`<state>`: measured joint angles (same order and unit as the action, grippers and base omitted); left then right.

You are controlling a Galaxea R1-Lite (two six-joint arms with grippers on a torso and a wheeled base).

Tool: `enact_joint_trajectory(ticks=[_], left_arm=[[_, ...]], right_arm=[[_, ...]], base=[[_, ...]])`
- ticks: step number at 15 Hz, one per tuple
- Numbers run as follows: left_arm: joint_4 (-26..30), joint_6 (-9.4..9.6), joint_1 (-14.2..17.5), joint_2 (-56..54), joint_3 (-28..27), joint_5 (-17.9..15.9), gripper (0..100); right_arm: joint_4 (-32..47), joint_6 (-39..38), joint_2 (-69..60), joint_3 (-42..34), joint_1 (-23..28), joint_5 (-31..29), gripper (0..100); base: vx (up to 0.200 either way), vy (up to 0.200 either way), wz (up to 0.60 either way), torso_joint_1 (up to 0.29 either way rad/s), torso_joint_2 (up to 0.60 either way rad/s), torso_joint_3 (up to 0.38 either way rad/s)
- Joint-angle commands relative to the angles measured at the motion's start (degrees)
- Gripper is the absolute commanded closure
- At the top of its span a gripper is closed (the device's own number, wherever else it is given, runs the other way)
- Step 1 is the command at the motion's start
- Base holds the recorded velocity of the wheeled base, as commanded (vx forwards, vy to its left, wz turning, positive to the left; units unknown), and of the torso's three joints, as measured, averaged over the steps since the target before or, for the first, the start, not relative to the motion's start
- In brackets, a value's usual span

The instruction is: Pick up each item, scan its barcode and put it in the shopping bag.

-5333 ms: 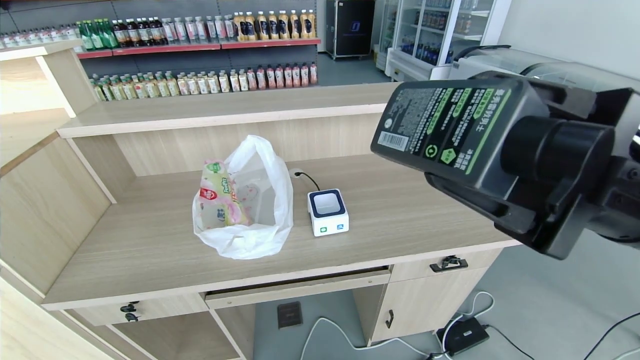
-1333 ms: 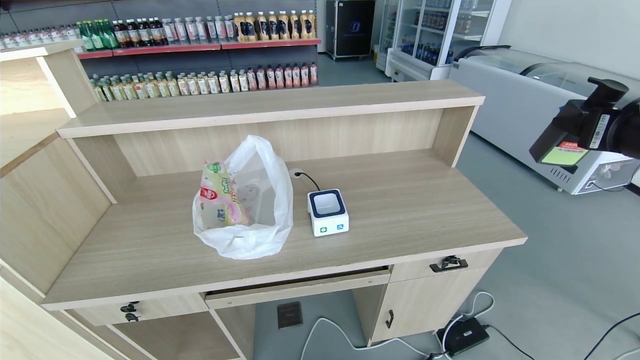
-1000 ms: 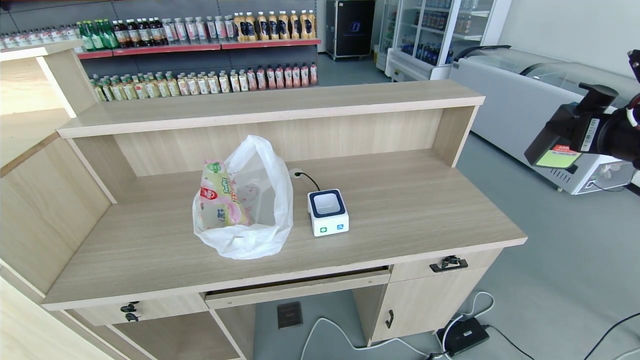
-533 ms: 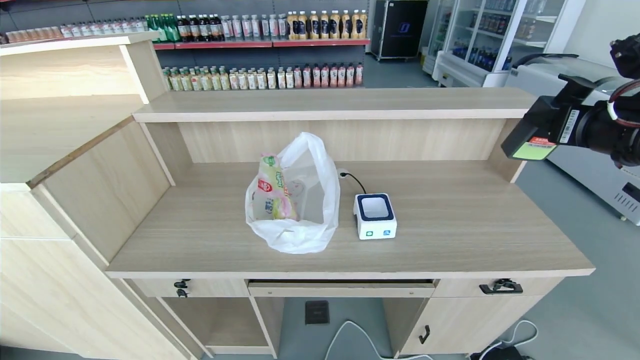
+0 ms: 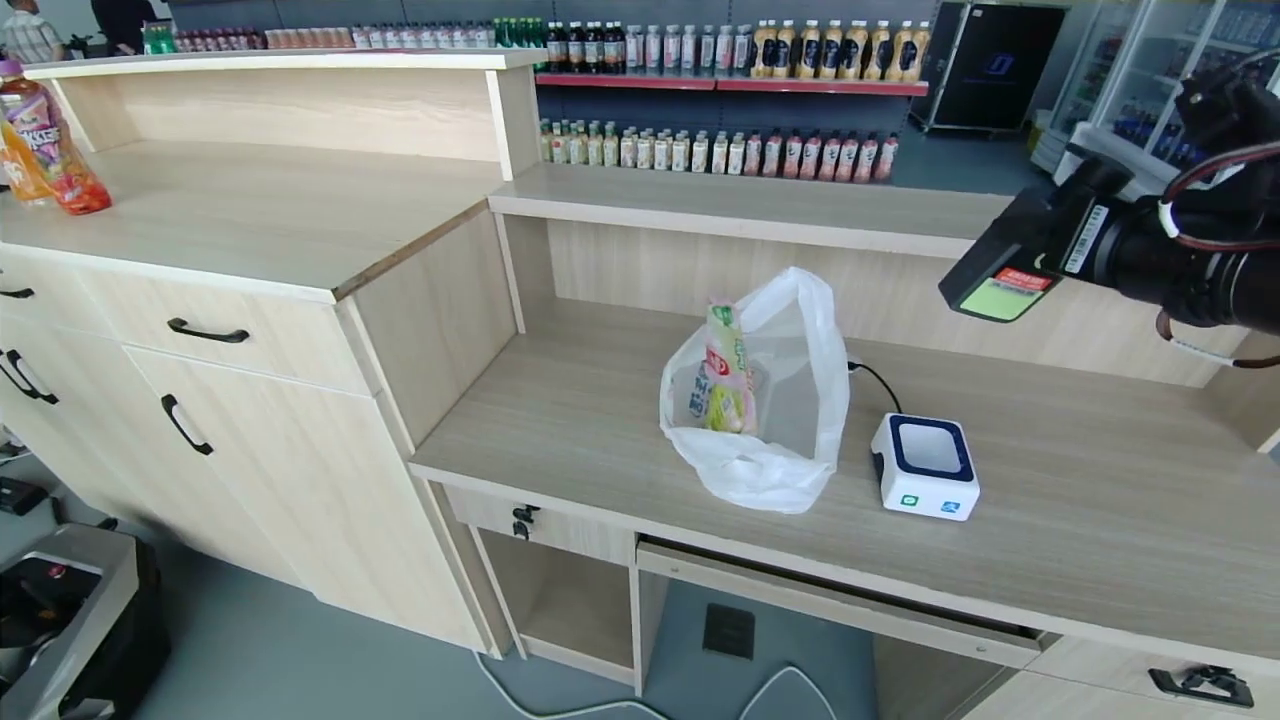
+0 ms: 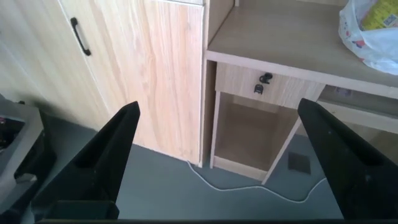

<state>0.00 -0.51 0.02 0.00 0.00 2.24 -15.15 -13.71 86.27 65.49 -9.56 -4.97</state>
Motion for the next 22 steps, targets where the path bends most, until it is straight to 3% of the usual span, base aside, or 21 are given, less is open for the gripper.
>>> enact_joint_trajectory(ticks=[1,7,13,17,22], left_arm=[[0.0,-0.02,0.1,0.0,0.0,0.0,0],[0.0,-0.02,0.1,0.0,0.0,0.0,0],[0.0,-0.02,0.1,0.0,0.0,0.0,0],[0.0,-0.02,0.1,0.0,0.0,0.0,0],[0.0,-0.02,0.1,0.0,0.0,0.0,0]], right_arm=[[-0.3,-5.4,1.0,0.6,-1.8,0.3,100],[2.2,-19.9,4.3,2.3,-1.5,-0.2,100],[2.8,-29.9,10.1,1.6,4.4,-0.6,100],[11.0,-39.4,10.8,1.6,5.6,-0.5,100],[12.2,-41.9,12.1,1.6,5.7,-0.6,100]], base=[[0.000,0.000,0.00,0.000,0.00,0.000],[0.000,0.000,0.00,0.000,0.00,0.000],[0.000,0.000,0.00,0.000,0.00,0.000],[0.000,0.000,0.00,0.000,0.00,0.000],[0.000,0.000,0.00,0.000,0.00,0.000]])
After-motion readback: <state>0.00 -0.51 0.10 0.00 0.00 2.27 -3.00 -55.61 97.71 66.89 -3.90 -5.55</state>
